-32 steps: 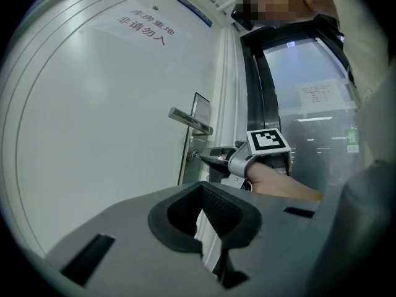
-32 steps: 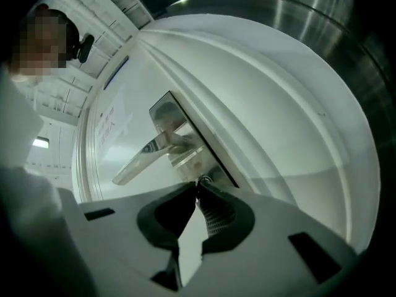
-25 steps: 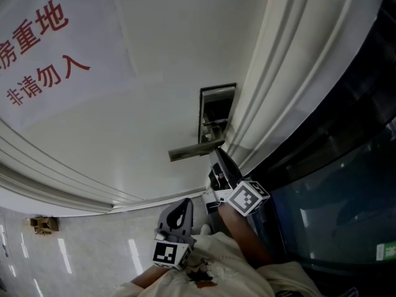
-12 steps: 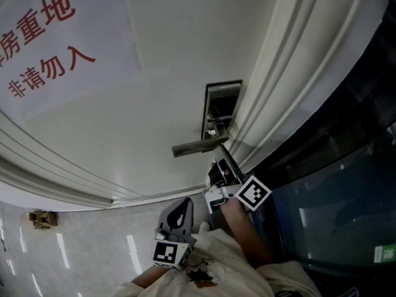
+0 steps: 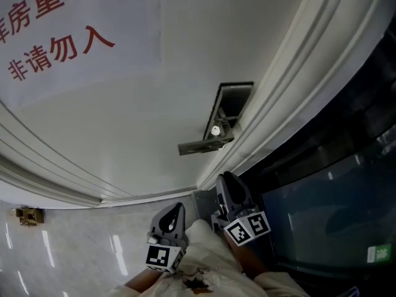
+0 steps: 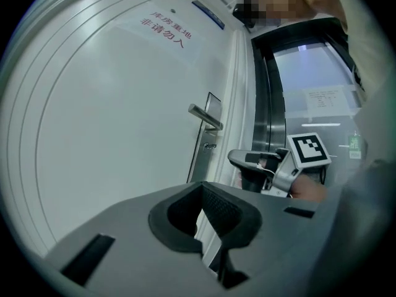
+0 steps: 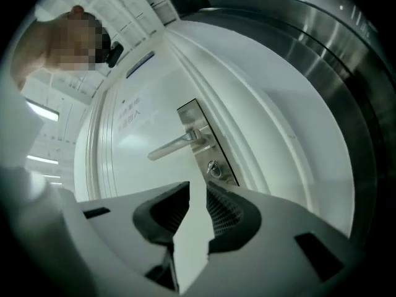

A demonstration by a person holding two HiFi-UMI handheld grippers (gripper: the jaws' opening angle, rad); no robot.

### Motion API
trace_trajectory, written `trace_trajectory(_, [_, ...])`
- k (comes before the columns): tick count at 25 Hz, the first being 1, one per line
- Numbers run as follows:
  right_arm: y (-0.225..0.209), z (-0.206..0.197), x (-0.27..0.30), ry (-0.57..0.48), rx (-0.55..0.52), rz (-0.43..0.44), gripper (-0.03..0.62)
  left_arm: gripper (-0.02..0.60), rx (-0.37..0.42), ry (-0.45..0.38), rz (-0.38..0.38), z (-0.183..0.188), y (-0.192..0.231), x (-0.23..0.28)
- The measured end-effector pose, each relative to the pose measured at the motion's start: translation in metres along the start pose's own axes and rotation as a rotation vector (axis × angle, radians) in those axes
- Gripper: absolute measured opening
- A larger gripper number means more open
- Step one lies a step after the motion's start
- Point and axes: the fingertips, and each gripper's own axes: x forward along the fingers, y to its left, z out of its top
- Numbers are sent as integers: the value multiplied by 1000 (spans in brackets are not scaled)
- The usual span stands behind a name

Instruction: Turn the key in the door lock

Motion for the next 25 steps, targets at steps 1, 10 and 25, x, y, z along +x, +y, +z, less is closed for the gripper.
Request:
trace_trajectory(1, [2, -4, -7, 15, -31, 0, 87, 5, 3, -5, -1, 0, -1, -2])
trace_trajectory(10, [11, -26, -96, 144, -273, 46, 40, 5, -9, -9, 42, -5, -66, -29])
trace_trajectory(25, [41, -29, -217, 161, -237, 69, 8, 5, 1, 55, 29, -28, -164, -100])
